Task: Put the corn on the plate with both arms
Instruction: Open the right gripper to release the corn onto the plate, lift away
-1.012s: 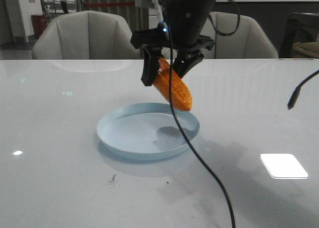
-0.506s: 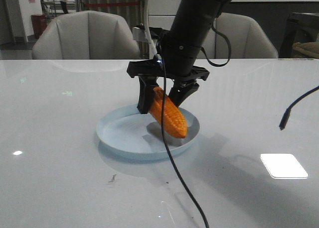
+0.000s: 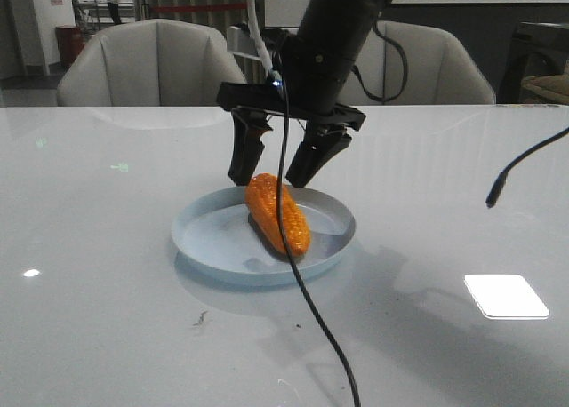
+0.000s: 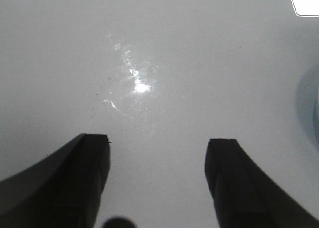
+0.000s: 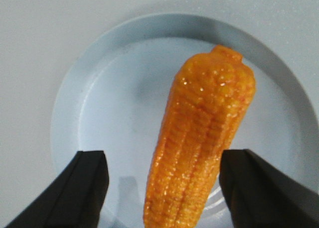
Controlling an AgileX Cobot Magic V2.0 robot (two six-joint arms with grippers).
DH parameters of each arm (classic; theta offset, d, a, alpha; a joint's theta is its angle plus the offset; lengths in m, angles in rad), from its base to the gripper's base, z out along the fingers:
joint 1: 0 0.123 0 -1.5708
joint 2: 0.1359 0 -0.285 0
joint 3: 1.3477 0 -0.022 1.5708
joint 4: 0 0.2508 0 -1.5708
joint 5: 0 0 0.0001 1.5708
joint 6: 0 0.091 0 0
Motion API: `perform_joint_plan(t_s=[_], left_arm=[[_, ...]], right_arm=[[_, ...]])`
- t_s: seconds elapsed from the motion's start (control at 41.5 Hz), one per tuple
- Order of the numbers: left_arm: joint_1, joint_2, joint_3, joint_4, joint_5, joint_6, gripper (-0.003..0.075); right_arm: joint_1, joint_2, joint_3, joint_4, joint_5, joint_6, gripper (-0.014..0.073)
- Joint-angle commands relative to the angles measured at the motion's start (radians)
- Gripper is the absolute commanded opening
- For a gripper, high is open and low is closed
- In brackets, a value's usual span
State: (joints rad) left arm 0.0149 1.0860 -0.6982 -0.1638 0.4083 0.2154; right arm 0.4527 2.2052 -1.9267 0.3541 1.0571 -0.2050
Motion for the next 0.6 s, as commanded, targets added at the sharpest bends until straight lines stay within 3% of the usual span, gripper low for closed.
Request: perform_joint_plan(t_s=[0.0, 0.193, 0.578], left_arm=[[-0.001, -0.023, -0.027, -0.014, -0.074, -0.012, 0.0474], [-0.001, -0.023, -0.027, -0.014, -0.104, -0.012, 0.0474], [-0.001, -0.023, -0.027, -0.014, -0.126, -0.012, 0.0474]], right_arm=[[-0.015, -0.108, -0.083, 0.0, 0.042, -0.018, 0.0573], [-0.07, -0.215, -0.118, -0.004, 0.079, -0.017, 0.0573], [-0.332, -0.489, -0.116, -0.084, 0.163, -0.017, 0.0573]])
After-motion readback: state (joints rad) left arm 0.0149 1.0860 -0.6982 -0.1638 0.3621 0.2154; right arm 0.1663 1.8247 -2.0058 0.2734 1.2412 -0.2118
